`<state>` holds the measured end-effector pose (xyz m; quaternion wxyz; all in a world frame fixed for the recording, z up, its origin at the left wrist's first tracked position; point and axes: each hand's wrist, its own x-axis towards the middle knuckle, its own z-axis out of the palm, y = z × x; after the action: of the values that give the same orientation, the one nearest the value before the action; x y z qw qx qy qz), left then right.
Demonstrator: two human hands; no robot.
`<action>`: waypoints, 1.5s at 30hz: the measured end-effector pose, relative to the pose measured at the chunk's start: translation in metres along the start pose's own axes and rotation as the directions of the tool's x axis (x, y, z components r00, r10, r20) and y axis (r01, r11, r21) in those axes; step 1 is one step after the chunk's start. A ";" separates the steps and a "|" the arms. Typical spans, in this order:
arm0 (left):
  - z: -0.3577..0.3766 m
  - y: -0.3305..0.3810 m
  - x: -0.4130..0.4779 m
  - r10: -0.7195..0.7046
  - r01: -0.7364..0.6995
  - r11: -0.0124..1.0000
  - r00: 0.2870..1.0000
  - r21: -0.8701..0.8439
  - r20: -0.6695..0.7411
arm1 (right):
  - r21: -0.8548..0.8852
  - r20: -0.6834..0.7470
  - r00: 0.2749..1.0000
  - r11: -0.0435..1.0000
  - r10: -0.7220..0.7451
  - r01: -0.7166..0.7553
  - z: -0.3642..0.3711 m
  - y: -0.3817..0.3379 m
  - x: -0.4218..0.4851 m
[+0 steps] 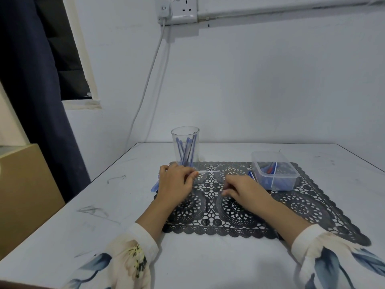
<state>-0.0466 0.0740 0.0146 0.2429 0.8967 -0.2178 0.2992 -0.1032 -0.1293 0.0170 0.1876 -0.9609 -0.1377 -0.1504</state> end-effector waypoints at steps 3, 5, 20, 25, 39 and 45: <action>0.000 0.000 0.000 0.005 -0.005 1.000 1.000 -0.003 0.002 | -0.032 0.050 0.999 0.999 -0.018 0.020 0.002 0.001 0.003; -0.001 0.001 -0.001 0.004 -0.004 1.000 1.000 -0.009 0.003 | -0.049 0.068 0.997 0.999 -0.022 0.025 0.003 0.001 0.003; -0.006 0.010 -0.002 -0.009 0.010 0.999 0.999 -0.042 0.042 | 0.067 -0.213 0.976 0.997 0.043 -0.030 -0.003 0.003 -0.002; -0.008 0.018 -0.004 0.014 -0.013 1.000 0.997 -0.010 0.073 | -0.039 -0.448 0.891 0.997 -0.080 0.070 -0.003 -0.003 -0.002; -0.008 0.027 -0.006 0.005 -0.008 0.999 0.997 0.036 0.073 | -0.085 -0.345 0.893 0.957 -0.290 0.278 0.009 -0.015 -0.003; -0.007 0.026 -0.007 0.011 -0.013 1.000 0.996 0.013 0.093 | -0.153 -0.361 0.891 0.960 -0.275 0.234 0.005 -0.003 0.001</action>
<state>-0.0681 0.0595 0.0232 0.2245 0.9100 -0.2322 0.2599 -0.1023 -0.1247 0.0140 0.1382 -0.8958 -0.2154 -0.3634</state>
